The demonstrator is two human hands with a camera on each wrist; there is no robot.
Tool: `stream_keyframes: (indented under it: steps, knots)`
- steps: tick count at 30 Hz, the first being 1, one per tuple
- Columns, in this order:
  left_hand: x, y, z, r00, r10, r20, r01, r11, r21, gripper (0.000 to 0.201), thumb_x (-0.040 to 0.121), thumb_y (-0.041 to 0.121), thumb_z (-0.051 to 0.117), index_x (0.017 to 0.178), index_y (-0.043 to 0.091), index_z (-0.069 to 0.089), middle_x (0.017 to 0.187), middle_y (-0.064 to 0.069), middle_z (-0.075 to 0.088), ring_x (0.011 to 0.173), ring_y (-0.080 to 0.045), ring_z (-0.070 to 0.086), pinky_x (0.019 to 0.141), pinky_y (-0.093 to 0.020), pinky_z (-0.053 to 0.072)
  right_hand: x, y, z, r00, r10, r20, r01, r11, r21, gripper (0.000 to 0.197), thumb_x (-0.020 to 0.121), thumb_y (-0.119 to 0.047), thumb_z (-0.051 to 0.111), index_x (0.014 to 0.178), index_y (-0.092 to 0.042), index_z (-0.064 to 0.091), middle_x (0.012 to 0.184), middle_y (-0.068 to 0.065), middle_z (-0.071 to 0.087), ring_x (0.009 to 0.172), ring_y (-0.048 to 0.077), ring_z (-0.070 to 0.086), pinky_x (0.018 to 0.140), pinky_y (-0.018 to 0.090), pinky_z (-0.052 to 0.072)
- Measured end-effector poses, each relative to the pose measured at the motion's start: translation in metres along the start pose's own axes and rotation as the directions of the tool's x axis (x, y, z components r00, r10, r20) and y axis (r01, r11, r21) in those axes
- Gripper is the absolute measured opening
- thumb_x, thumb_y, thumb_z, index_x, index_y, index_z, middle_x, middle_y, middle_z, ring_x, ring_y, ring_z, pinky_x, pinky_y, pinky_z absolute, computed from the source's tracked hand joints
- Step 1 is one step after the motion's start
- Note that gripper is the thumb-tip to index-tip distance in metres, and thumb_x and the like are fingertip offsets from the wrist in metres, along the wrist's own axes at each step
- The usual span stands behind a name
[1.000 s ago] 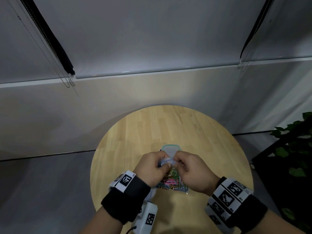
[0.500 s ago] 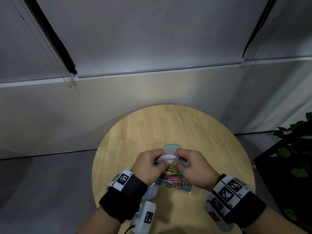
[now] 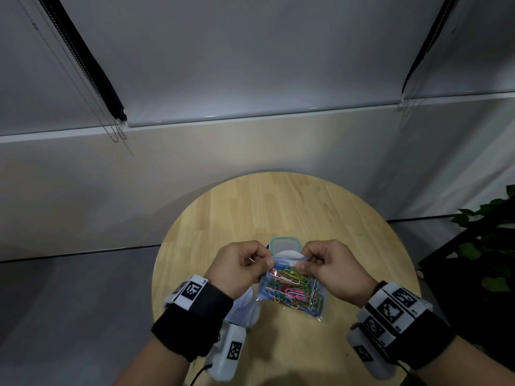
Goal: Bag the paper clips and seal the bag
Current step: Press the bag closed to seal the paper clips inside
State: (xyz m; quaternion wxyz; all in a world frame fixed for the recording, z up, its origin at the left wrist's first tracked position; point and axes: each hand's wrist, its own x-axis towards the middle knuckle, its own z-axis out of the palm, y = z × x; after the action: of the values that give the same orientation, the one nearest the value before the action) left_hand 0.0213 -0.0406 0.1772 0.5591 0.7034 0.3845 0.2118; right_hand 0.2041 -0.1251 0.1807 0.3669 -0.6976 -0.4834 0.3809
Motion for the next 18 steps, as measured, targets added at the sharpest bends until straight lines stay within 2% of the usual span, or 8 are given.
stream_keyframes:
  steps: [2, 5, 9, 11, 13, 15, 18]
  knots:
    - [0.001, -0.003, 0.000, 1.000, 0.023, -0.015, -0.023, 0.999, 0.041, 0.013, 0.084, 0.015, 0.064, 0.071, 0.017, 0.066, 0.067, -0.018, 0.062, 0.056, -0.018, 0.053, 0.059, -0.040, 0.052, 0.000, 0.001, 0.001, 1.000, 0.001, 0.008, -0.001, 1.000, 0.009, 0.014, 0.078, -0.007, 0.070, 0.068, 0.001, 0.063, 0.050, -0.004, 0.047, 0.045, 0.003, 0.039, 0.052, 0.023, 0.034]
    - [0.000, -0.004, 0.001, 0.999, 0.049, -0.014, -0.047, 0.995, 0.089, 0.020, 0.086, 0.012, 0.061, 0.068, 0.020, 0.063, 0.061, -0.004, 0.060, 0.056, -0.015, 0.051, 0.057, -0.033, 0.046, 0.001, 0.002, 0.003, 0.999, 0.003, 0.032, -0.003, 1.000, 0.016, 0.013, 0.078, -0.008, 0.070, 0.069, -0.001, 0.065, 0.053, -0.002, 0.050, 0.050, 0.007, 0.044, 0.056, 0.024, 0.037]
    - [0.000, -0.004, 0.001, 0.994, 0.099, -0.047, -0.093, 0.989, 0.114, 0.021, 0.086, 0.012, 0.060, 0.067, 0.020, 0.060, 0.057, 0.001, 0.054, 0.055, -0.010, 0.045, 0.055, -0.024, 0.038, -0.001, 0.001, 0.005, 0.998, -0.016, 0.056, 0.014, 0.999, 0.040, 0.012, 0.080, -0.014, 0.069, 0.071, -0.007, 0.067, 0.061, 0.003, 0.061, 0.057, 0.013, 0.053, 0.059, 0.029, 0.042]
    - [-0.001, -0.002, 0.003, 0.990, 0.129, -0.061, -0.119, 0.983, 0.141, 0.016, 0.084, 0.018, 0.059, 0.068, 0.019, 0.059, 0.058, -0.004, 0.056, 0.056, -0.009, 0.046, 0.055, -0.025, 0.038, -0.002, -0.004, 0.007, 0.997, -0.039, 0.060, 0.033, 0.995, 0.089, 0.013, 0.081, -0.014, 0.069, 0.069, -0.011, 0.067, 0.060, 0.000, 0.062, 0.057, 0.011, 0.054, 0.057, 0.027, 0.043]
    - [-0.003, 0.000, 0.006, 0.986, 0.147, -0.073, -0.134, 0.978, 0.158, 0.016, 0.084, 0.015, 0.059, 0.069, 0.017, 0.058, 0.058, -0.005, 0.057, 0.056, -0.009, 0.047, 0.055, -0.024, 0.039, -0.003, -0.009, 0.010, 0.996, -0.073, 0.054, 0.067, 0.993, 0.101, 0.018, 0.081, -0.011, 0.068, 0.065, -0.017, 0.064, 0.056, -0.007, 0.061, 0.055, 0.005, 0.054, 0.056, 0.023, 0.043]
    - [-0.005, 0.002, 0.008, 0.983, 0.161, -0.089, -0.144, 0.974, 0.173, 0.018, 0.085, 0.011, 0.060, 0.069, 0.018, 0.058, 0.057, 0.003, 0.055, 0.055, -0.007, 0.046, 0.054, -0.021, 0.038, -0.003, -0.012, 0.012, 0.995, -0.092, 0.050, 0.090, 0.995, 0.041, 0.024, 0.082, -0.010, 0.066, 0.062, -0.022, 0.060, 0.056, -0.009, 0.058, 0.054, 0.002, 0.052, 0.057, 0.021, 0.043]
    - [-0.005, 0.001, 0.007, 0.984, 0.169, -0.058, -0.157, 0.972, 0.175, 0.014, 0.083, 0.018, 0.060, 0.070, 0.020, 0.059, 0.059, 0.006, 0.056, 0.057, -0.006, 0.048, 0.057, -0.021, 0.040, -0.004, -0.014, 0.013, 0.994, -0.093, 0.061, 0.097, 0.993, -0.065, 0.026, 0.085, -0.011, 0.061, 0.063, -0.024, 0.054, 0.062, -0.007, 0.055, 0.060, 0.006, 0.049, 0.061, 0.024, 0.041]
